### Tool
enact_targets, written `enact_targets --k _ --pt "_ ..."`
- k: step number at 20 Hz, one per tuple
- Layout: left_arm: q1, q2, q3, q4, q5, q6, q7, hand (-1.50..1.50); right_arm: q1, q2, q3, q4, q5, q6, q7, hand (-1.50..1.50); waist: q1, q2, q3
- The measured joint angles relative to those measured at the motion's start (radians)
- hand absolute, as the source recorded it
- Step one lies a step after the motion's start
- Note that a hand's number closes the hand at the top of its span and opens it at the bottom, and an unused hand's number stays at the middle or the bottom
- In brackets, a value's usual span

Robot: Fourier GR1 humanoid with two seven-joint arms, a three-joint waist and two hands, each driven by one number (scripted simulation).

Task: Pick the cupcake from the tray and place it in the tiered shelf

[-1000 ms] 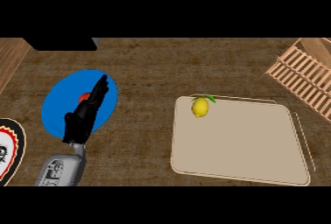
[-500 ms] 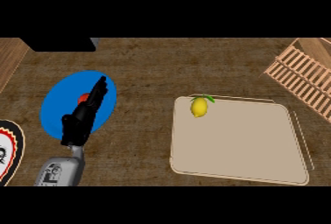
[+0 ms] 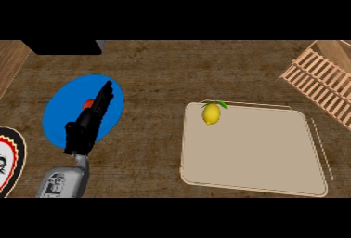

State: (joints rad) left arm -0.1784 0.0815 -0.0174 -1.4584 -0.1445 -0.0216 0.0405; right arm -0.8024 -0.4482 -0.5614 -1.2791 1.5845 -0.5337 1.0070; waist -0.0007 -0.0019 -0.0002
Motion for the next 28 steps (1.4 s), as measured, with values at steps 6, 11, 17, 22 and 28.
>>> enact_targets --k 6,11,17,22,28 --pt "-0.001 0.006 0.004 -0.004 0.002 -0.008 0.007 0.0 -0.031 -0.031 -0.004 -0.067 -0.049 -0.016 -0.002 -1.5 0.002 0.001 0.0" --pt "-0.001 0.012 0.02 0.008 0.011 -0.012 0.003 0.0 -0.049 -0.052 -0.044 -0.217 -0.042 -0.025 0.006 -1.5 -0.006 -0.002 0.0" --pt "0.004 0.012 0.023 0.003 0.009 -0.008 0.006 0.0 -0.035 -0.016 -0.106 -0.489 0.01 0.116 0.075 -1.5 -0.02 -0.009 -0.001" --pt "0.025 0.015 0.029 -0.003 0.012 -0.008 0.005 0.0 0.029 0.062 -0.165 -0.737 0.013 0.323 0.095 -1.5 -0.038 -0.016 -0.001" --pt "0.049 0.016 0.035 -0.009 0.011 -0.001 0.0 0.0 0.132 0.136 -0.231 -1.061 -0.047 0.631 0.052 -1.5 -0.059 -0.024 -0.002"
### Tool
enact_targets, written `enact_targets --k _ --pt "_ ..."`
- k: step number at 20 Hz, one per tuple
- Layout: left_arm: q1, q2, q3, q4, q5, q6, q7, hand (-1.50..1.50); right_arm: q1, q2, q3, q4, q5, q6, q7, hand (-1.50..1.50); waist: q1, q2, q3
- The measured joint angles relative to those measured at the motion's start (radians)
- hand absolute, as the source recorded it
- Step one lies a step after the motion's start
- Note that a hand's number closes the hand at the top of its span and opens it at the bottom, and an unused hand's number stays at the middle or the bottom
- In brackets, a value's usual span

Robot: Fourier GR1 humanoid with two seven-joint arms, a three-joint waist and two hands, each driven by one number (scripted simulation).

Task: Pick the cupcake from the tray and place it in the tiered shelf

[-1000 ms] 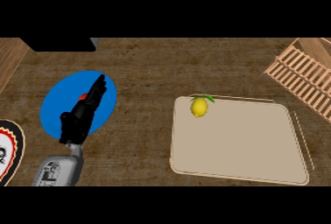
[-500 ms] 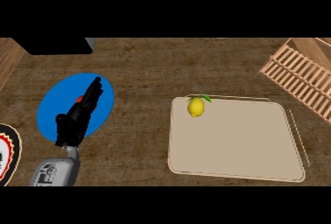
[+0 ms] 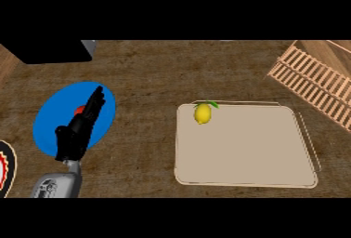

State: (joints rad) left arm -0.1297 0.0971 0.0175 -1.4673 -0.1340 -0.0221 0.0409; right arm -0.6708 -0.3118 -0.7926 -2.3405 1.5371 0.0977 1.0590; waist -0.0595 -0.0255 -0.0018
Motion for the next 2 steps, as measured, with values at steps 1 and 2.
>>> enact_targets --k 1,2 --pt "0.008 0.0 -0.002 -0.012 0.001 -0.002 0.003 0.0 0.016 0.017 -0.021 -0.059 -0.025 0.037 -0.006 -1.5 0.0 -0.001 0.001" --pt "0.011 0.001 -0.002 -0.013 0.0 -0.002 0.003 0.0 0.025 0.024 -0.035 -0.109 -0.038 0.085 -0.011 -1.5 -0.002 -0.001 0.0"
